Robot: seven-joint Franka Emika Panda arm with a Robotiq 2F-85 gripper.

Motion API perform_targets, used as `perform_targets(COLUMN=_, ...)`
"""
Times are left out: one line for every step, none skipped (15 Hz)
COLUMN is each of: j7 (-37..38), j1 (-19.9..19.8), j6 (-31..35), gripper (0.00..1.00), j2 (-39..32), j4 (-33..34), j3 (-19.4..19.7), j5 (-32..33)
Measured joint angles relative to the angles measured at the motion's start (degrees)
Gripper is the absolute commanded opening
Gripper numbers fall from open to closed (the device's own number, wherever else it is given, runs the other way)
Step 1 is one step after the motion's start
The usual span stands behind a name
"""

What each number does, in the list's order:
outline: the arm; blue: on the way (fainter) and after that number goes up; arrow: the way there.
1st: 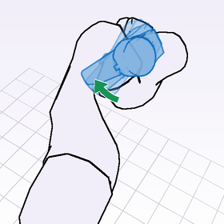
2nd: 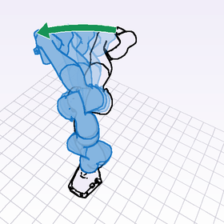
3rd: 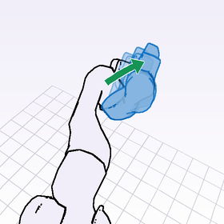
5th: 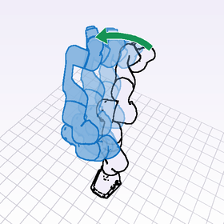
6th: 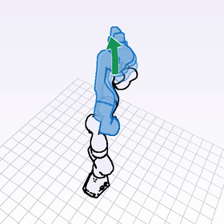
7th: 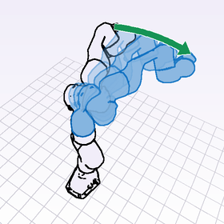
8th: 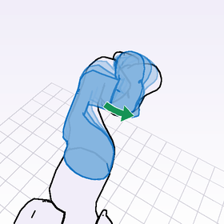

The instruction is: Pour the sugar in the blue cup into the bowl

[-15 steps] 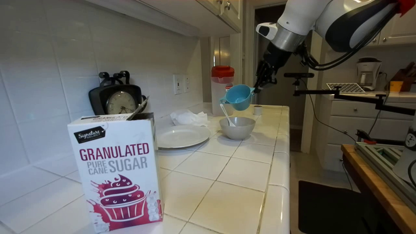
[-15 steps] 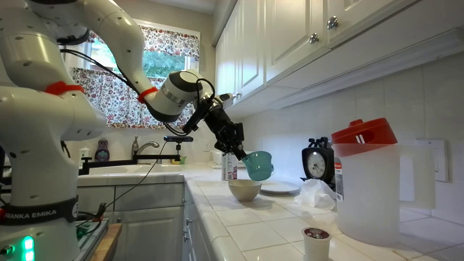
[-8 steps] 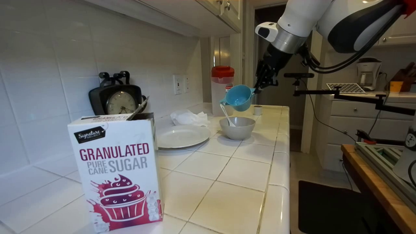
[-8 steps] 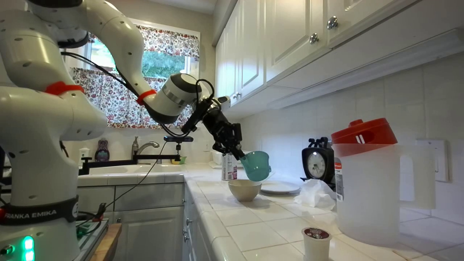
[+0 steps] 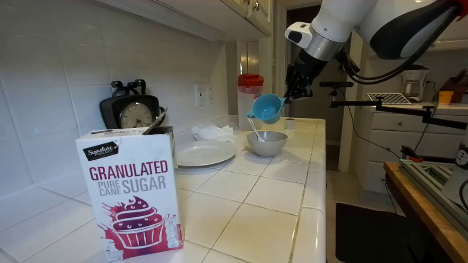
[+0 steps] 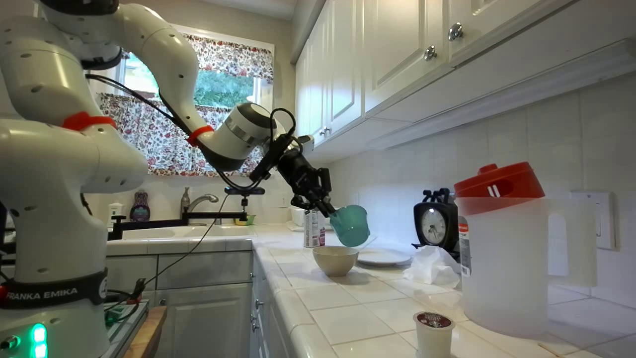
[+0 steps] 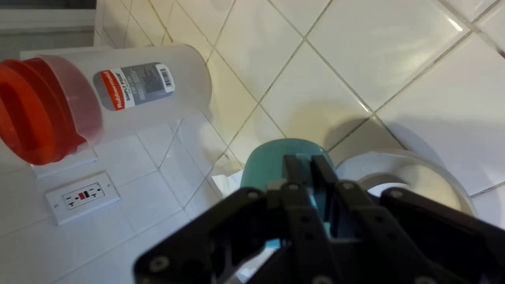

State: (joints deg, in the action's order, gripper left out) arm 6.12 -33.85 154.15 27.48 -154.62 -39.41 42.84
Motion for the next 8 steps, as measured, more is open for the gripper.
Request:
perform_targets(j7=0.0, j1=-0.1, j6=-0.3, gripper=0.03, j2=0.0, j4=0.1, j3=-0.5, j5=0.4)
perform_targets(j7=0.0, j1=-0.1, j6=-0.7, gripper=0.03, j2=0.0, j4=0.1, j3=-1.0, j5=0.6)
perform_targets(j7=0.0, j1=-0.1, j6=-1.2, gripper=0.03, j2=0.0, j4=0.1, j3=-1.4, j5=0.8)
perform_targets(j7=0.0, j1=-0.1, j6=-1.7, gripper=0.03, j2=0.1, j4=0.1, j3=-1.9, j5=1.0)
perform_targets(j7=0.0, j1=-0.1, j6=-2.2, gripper=0.03, j2=0.1, j4=0.1, j3=-2.3, j5=1.2)
perform_targets(j7=0.0, j1=-0.2, j6=-2.8, gripper=0.03, j2=0.3, j4=0.1, j3=-2.7, j5=1.4)
perform_targets(j7=0.0, j1=-0.2, j6=-3.5, gripper=0.03, j2=0.5, j4=0.2, j3=-3.1, j5=1.6)
perform_targets(j7=0.0, j1=-0.2, j6=-4.3, gripper=0.03, j2=0.8, j4=0.2, j3=-3.5, j5=1.7)
